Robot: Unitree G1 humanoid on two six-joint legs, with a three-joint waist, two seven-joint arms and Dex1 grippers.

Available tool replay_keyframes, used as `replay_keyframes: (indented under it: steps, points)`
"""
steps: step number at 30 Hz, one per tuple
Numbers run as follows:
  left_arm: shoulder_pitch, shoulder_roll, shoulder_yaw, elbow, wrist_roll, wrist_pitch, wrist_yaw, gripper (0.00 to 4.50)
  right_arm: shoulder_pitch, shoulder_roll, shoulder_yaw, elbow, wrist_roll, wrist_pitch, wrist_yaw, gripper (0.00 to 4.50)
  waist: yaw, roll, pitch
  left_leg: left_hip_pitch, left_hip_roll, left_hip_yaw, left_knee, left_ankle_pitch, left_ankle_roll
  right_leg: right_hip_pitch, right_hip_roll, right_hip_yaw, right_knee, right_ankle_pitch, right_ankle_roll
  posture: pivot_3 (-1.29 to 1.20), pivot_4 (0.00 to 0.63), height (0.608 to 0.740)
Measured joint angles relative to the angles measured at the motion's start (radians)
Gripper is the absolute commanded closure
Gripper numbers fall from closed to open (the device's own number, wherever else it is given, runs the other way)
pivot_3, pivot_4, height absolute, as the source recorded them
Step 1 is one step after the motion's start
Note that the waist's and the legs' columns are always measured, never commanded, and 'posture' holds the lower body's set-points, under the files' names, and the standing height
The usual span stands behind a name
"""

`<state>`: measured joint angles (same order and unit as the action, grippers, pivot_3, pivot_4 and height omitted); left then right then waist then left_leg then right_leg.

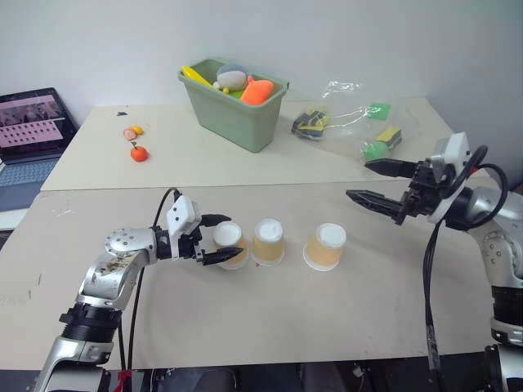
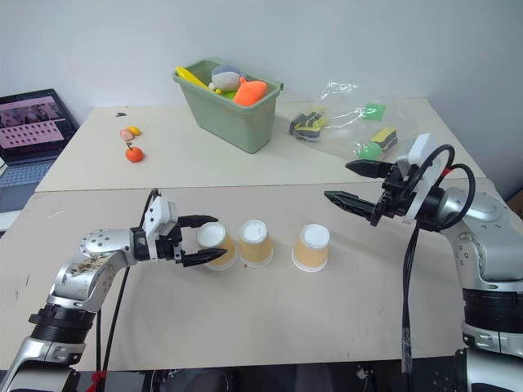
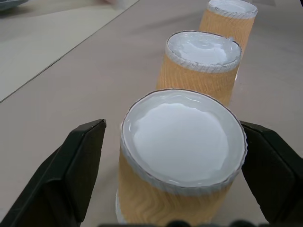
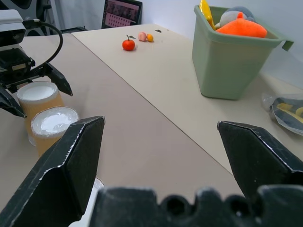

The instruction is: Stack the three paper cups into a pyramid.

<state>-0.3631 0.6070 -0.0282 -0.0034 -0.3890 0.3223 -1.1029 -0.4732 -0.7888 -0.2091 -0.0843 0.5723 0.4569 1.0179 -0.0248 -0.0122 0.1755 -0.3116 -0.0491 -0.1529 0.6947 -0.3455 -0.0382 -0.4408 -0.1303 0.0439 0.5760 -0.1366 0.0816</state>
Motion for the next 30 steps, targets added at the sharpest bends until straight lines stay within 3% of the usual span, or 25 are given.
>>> replay_keyframes:
  steps: [9, 12, 19, 27, 30]
  points:
    - [-0.142, 0.096, 0.094, -0.065, -0.096, 0.127, 0.011, 0.04, -0.001, 0.0, 0.0, 0.019, 0.0, -0.003, 0.003, 0.0, 0.002, 0.0, 0.0, 0.0, 0.0, 0.0, 0.001, 0.0, 0.0, 0.0, 0.0, 0.0, 0.001, 0.0, 0.0, 0.0, 0.15, 0.74]
    - [-0.206, 0.141, 0.139, -0.114, -0.182, 0.234, 0.013, 0.04, 0.001, -0.004, -0.003, 0.049, -0.003, -0.012, 0.006, 0.0, -0.002, 0.0, 0.0, 0.0, 0.0, 0.0, 0.0, 0.0, 0.0, 0.0, 0.0, 0.0, 0.002, 0.0, 0.0, 0.0, 0.15, 0.74]
    - [-0.336, 0.143, 0.245, -0.21, -0.415, 0.451, 0.107, 0.04, 0.109, -0.038, -0.005, 0.14, -0.095, -0.123, 0.038, 0.0, -0.003, 0.0, 0.0, -0.001, 0.0, 0.0, 0.0, -0.002, 0.004, 0.0, 0.0, 0.0, 0.0, 0.0, 0.001, 0.0, 0.15, 0.74]
    - [-0.088, 0.294, 0.346, -0.383, -0.677, 0.639, 0.019, 0.04, 0.363, -0.071, -0.034, 0.072, -0.154, -0.227, 0.09, 0.0, -0.029, 0.0, 0.001, -0.002, -0.001, 0.0, 0.0, -0.004, 0.006, -0.003, 0.0, 0.002, 0.002, 0.0, 0.002, 0.0, 0.15, 0.74]
    - [0.022, 0.33, 0.392, -0.451, -0.681, 0.602, -0.037, 0.04, 0.405, -0.099, -0.052, -0.035, -0.134, -0.215, 0.102, 0.0, -0.025, 0.001, 0.001, -0.001, -0.001, 0.002, -0.001, -0.003, 0.006, 0.002, 0.0, 0.002, 0.0, -0.003, 0.004, 0.0, 0.15, 0.74]
